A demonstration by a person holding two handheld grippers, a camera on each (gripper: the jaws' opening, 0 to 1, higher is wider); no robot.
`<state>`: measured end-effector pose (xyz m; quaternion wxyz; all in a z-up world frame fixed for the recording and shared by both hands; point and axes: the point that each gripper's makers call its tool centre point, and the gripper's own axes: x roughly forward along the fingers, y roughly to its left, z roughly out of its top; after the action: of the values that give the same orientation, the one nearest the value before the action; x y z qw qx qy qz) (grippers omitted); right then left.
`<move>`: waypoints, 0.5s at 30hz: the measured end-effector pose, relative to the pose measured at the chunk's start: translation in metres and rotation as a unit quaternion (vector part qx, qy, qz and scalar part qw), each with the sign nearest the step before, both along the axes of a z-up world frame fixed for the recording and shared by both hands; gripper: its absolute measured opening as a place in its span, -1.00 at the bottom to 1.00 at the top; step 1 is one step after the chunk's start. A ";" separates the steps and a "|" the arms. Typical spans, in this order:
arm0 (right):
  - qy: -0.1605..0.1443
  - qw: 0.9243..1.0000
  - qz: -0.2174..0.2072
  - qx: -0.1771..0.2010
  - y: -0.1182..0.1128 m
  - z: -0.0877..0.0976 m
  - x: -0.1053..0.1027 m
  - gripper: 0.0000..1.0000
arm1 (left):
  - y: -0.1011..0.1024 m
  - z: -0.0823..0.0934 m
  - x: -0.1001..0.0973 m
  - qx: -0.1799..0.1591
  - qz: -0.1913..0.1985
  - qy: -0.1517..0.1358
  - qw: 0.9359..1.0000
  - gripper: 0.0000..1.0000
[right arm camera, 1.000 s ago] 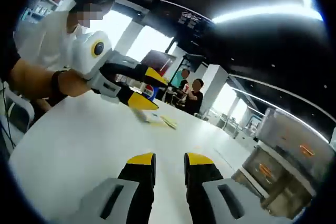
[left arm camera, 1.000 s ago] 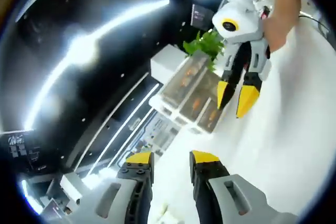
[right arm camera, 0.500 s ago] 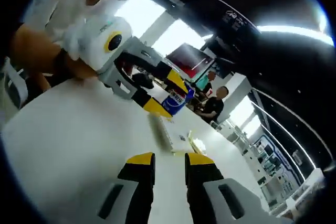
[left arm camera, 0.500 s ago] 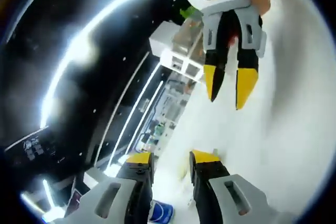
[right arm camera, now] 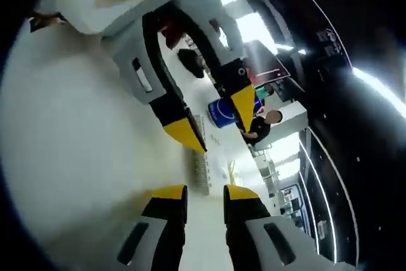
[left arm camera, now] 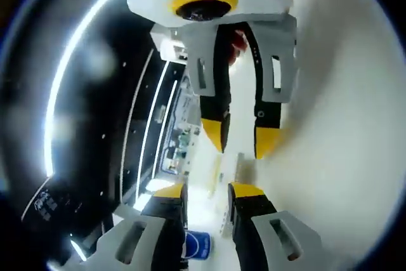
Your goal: Pick up the scattered pens and sticky notes one by one and arrange them into an orderly layout on the desk, lining the pens up parallel to each other and squaring the sticky note stack until the whole desk area is clear and organized
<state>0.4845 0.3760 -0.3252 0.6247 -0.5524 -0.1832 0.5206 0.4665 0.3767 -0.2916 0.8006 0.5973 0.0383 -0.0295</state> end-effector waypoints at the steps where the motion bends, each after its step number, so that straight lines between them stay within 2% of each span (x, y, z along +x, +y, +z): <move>1: -0.008 1.000 0.000 -0.003 0.003 -0.001 0.001 -0.53 | 0.000 0.000 0.000 0.000 0.001 0.001 1.000 -0.46; 2: -0.006 1.000 0.000 -0.003 0.004 -0.002 0.001 -0.54 | 0.001 0.000 0.000 0.000 0.001 0.001 1.000 -0.46; 4: -0.022 1.000 -0.010 -0.007 0.008 -0.003 0.007 -0.54 | 0.001 -0.004 0.002 -0.002 0.003 0.008 1.000 -0.46; 7: -0.039 0.999 -0.008 -0.013 0.013 -0.006 0.010 -0.59 | 0.003 -0.011 0.005 0.010 0.007 0.024 1.000 -0.46; 11: -0.036 0.999 -0.015 -0.012 0.014 -0.006 0.012 -0.65 | 0.002 -0.016 0.006 0.031 0.003 0.032 0.999 -0.46; 15: -0.046 0.999 -0.016 -0.017 0.015 -0.010 0.014 -0.73 | 0.002 -0.014 0.006 0.033 0.005 0.029 0.999 -0.48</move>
<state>0.4983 0.3911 -0.3353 0.6146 -0.5888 -0.1943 0.4877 0.4723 0.3790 -0.3055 0.7792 0.6219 0.0654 -0.0413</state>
